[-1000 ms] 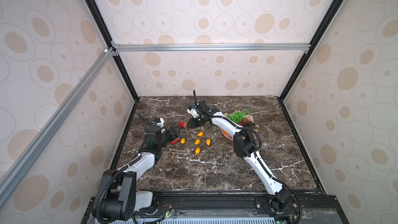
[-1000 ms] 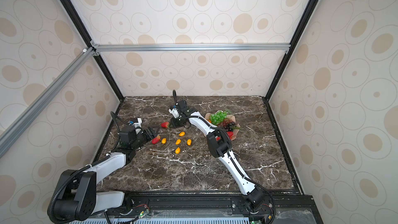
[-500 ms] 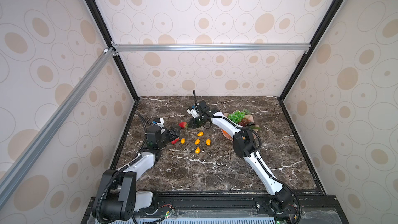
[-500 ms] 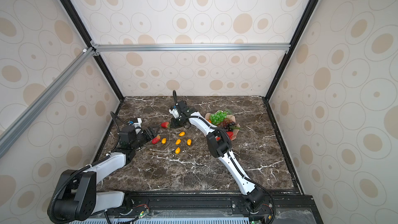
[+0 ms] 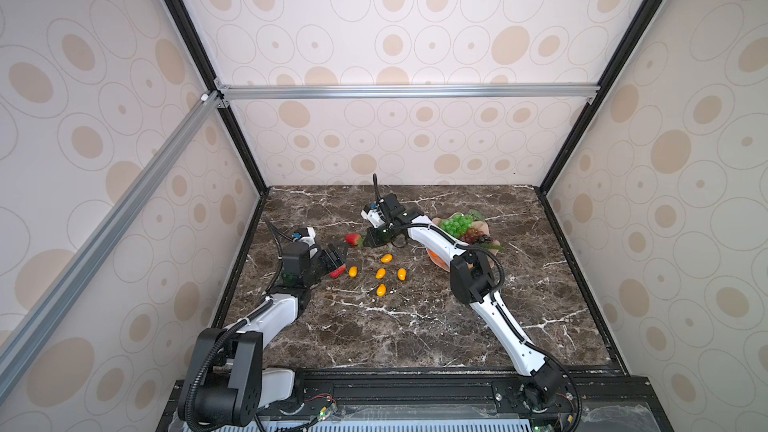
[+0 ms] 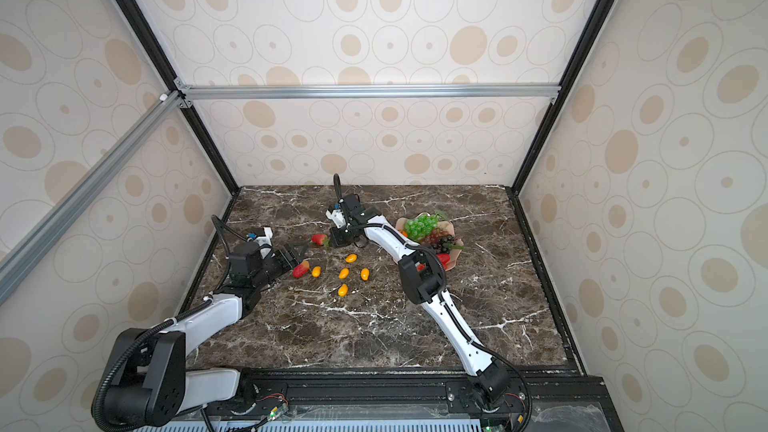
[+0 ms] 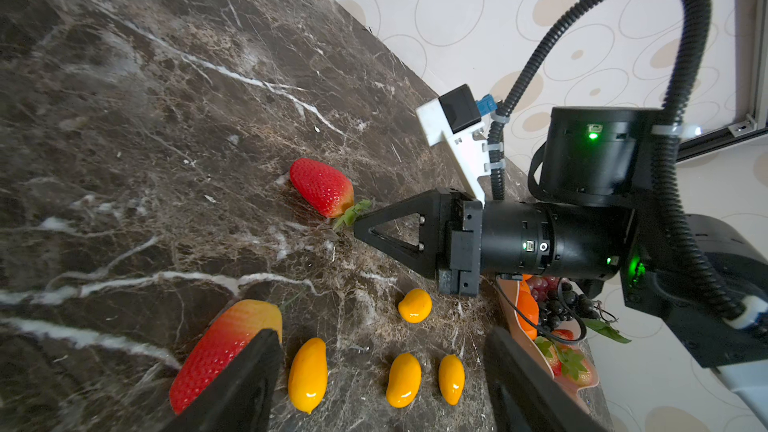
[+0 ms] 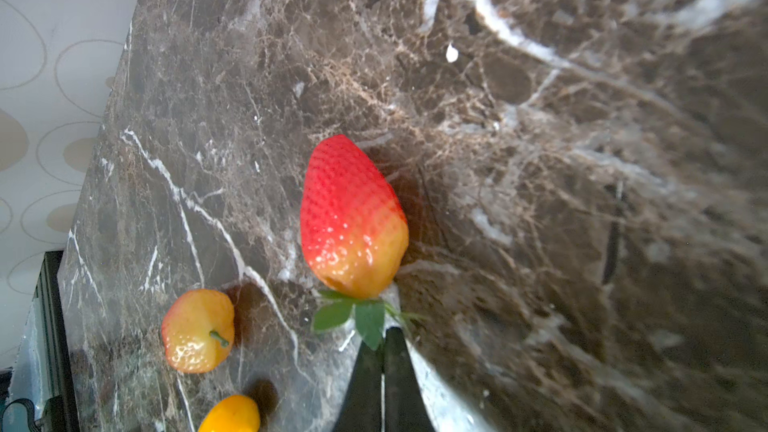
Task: Place and organize the fake fruits in the fruit bowl
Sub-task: 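Close the right gripper on the red-yellow strawberry and lift it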
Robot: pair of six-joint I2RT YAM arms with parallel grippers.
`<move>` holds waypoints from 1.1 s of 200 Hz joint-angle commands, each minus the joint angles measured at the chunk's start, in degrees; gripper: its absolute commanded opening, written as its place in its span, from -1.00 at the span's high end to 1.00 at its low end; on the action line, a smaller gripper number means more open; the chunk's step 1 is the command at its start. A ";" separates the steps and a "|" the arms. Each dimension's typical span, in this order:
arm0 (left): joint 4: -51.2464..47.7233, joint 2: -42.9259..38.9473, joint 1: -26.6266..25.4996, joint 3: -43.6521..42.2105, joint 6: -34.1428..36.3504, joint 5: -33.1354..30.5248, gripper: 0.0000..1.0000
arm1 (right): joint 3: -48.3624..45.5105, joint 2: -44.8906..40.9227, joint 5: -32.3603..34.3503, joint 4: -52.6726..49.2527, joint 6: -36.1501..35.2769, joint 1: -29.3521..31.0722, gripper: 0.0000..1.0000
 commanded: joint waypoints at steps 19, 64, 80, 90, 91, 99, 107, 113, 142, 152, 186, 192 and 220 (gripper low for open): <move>0.17 -2.86 0.89 -0.23 1.25 0.53 -0.70 | 0.79 -1.92 -0.91 -0.59 -1.26 -0.12 1.00; -2.01 -4.55 0.93 1.09 3.52 0.81 -0.84 | -5.02 -8.50 0.23 1.21 -1.39 -0.13 1.00; -2.38 -5.05 0.89 1.48 4.18 1.50 -0.95 | -10.83 -13.11 1.41 3.26 -1.31 -0.18 1.00; -2.42 -5.46 0.89 1.63 4.26 2.07 -0.96 | -15.85 -16.22 2.09 5.03 -1.21 -0.16 1.00; -2.35 -5.49 0.86 1.65 4.21 2.14 -0.96 | -16.47 -16.59 2.22 5.25 -1.21 -0.18 1.00; -2.28 -5.81 0.74 1.83 4.19 2.67 -0.96 | -20.45 -19.15 2.94 6.59 -1.17 -0.20 1.00; -2.26 -6.10 0.62 2.01 4.31 2.96 -0.96 | -24.26 -21.87 3.62 7.95 -1.04 -0.20 1.00; -2.19 -6.21 0.30 2.09 4.31 3.09 -0.96 | -26.91 -24.00 4.15 8.72 -0.96 -0.18 1.00; -2.06 -5.31 -2.81 3.58 4.96 3.10 -0.96 | -39.42 -34.33 9.13 10.77 -0.33 -0.14 1.00; -2.15 -4.49 -4.39 4.34 5.00 2.56 -0.96 | -44.08 -38.40 11.82 11.84 0.27 -0.21 1.00; -5.55 -0.53 -11.33 9.45 6.20 -4.45 -0.96 | -57.43 -52.00 22.03 11.76 2.44 -0.20 1.00; -5.40 0.01 -12.69 10.10 6.45 -5.41 -0.96 | -59.49 -54.01 23.94 11.20 2.89 -0.15 1.00; -5.77 2.54 -17.71 13.26 6.53 -10.37 -0.96 | -65.40 -62.33 34.01 4.46 7.37 -0.55 1.00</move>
